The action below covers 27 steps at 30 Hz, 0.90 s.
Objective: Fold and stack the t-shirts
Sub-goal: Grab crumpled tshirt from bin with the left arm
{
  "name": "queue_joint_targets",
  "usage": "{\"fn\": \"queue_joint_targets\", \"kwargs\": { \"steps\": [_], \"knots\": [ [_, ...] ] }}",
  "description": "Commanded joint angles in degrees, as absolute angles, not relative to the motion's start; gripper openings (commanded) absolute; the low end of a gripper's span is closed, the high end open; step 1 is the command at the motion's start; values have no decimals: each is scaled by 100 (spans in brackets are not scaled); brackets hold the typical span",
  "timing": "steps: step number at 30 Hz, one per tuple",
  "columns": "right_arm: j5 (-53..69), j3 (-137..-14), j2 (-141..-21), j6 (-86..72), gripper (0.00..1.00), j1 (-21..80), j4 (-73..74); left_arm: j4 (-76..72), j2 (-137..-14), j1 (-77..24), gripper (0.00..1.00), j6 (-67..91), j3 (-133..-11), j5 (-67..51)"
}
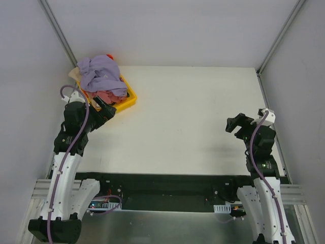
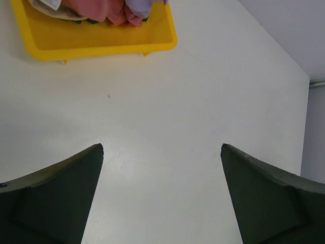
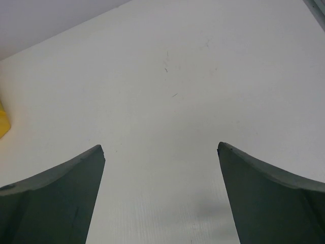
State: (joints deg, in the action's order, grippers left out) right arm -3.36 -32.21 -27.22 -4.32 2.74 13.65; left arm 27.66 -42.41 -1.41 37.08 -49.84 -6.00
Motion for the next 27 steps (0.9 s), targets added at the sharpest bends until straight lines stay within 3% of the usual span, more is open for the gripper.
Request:
{"fn": "queue_joint_targets", "kwargs": {
  "steps": [1,6,13,21,24,25,27],
  "knots": [
    [-88,-3261,-2759,-579,96,255,1142,2347,-4876,-106,99,3542,-5702,391],
    [404,-3243,-3111,-440,96,255,1073,2399,-6781,-44,99,3174,-7203,1185],
    [-413,-3489,-3322,-457,96,255,1617,3032,-9778,123,99,2813,-10060,2389],
    [-378,-3647,-3542,-290,96,255,1828,3384,-11697,158,99,2338,-11934,2864],
    [-352,-3630,-3498,-264,96,255,1793,3384,-12303,176,92,2154,-12548,3024],
    [-334,-3612,-3489,-255,96,255,1767,3375,-12531,176,85,2049,-12777,2989],
    [-282,-3577,-3437,-211,96,255,1732,3419,-12787,176,55,1882,-13051,2857]
  ]
}}
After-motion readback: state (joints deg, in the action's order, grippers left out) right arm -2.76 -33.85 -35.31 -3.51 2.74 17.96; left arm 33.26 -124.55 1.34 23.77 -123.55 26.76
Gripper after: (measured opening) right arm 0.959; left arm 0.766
